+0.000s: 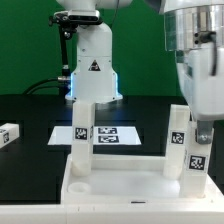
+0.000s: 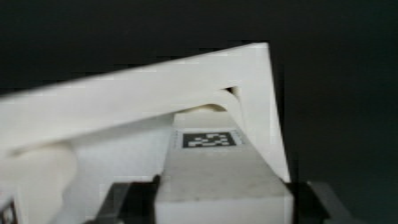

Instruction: Assemble desk

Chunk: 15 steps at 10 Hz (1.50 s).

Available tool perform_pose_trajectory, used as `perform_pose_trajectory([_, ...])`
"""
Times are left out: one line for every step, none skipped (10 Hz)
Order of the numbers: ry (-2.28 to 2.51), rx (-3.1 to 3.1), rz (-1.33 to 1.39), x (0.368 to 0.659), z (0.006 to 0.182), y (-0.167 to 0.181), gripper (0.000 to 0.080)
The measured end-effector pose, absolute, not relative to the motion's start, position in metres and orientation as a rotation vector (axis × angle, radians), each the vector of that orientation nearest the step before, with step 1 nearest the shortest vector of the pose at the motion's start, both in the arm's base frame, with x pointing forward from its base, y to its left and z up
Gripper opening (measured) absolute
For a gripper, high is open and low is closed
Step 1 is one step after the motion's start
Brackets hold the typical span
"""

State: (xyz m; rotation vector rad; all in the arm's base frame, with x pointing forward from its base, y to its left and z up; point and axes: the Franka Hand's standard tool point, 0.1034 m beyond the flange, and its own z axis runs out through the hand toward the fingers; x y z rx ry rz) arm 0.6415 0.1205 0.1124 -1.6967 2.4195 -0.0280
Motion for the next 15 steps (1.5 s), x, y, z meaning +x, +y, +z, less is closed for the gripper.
perform_pose_trajectory([2.414, -1.619, -0.041, 0.642, 0.112, 0.121, 0.0287])
perform_pose_trajectory([2.427, -1.596, -0.038, 0.642, 0.112, 0.121, 0.0287])
perform_pose_trajectory([2.414, -1.617, -0.043, 0.642, 0.112, 0.120, 0.0287])
perform_pose_trajectory([2.403, -1.632, -0.041, 0.642, 0.112, 0.121, 0.0367])
perform_pose_trajectory([2.395, -1.642, -0.042, 0.642, 0.113, 0.123, 0.0367])
perform_pose_trajectory([2.351, -1.690, -0.048, 0.643, 0.121, 0.125, 0.0548])
perform_pose_trajectory([2.296, -1.735, -0.058, 0.646, 0.137, 0.124, 0.0628])
perform_pose_trajectory([2.236, -1.784, -0.083, 0.651, 0.150, 0.121, 0.0643])
perform_pose_trajectory([2.205, -1.803, -0.107, 0.654, 0.153, 0.120, 0.0643])
perform_pose_trajectory([2.209, -1.809, -0.102, 0.652, 0.148, 0.121, 0.0649])
perform_pose_trajectory([2.207, -1.814, -0.102, 0.652, 0.147, 0.121, 0.0649])
perform_pose_trajectory([2.203, -1.819, -0.103, 0.652, 0.147, 0.121, 0.0649])
perform_pose_trajectory([2.172, -1.858, -0.110, 0.652, 0.147, 0.121, 0.0649])
perform_pose_trajectory([2.166, -1.864, -0.112, 0.652, 0.148, 0.121, 0.0649])
perform_pose_trajectory([2.062, -1.957, -0.133, 0.650, 0.154, 0.108, 0.0649])
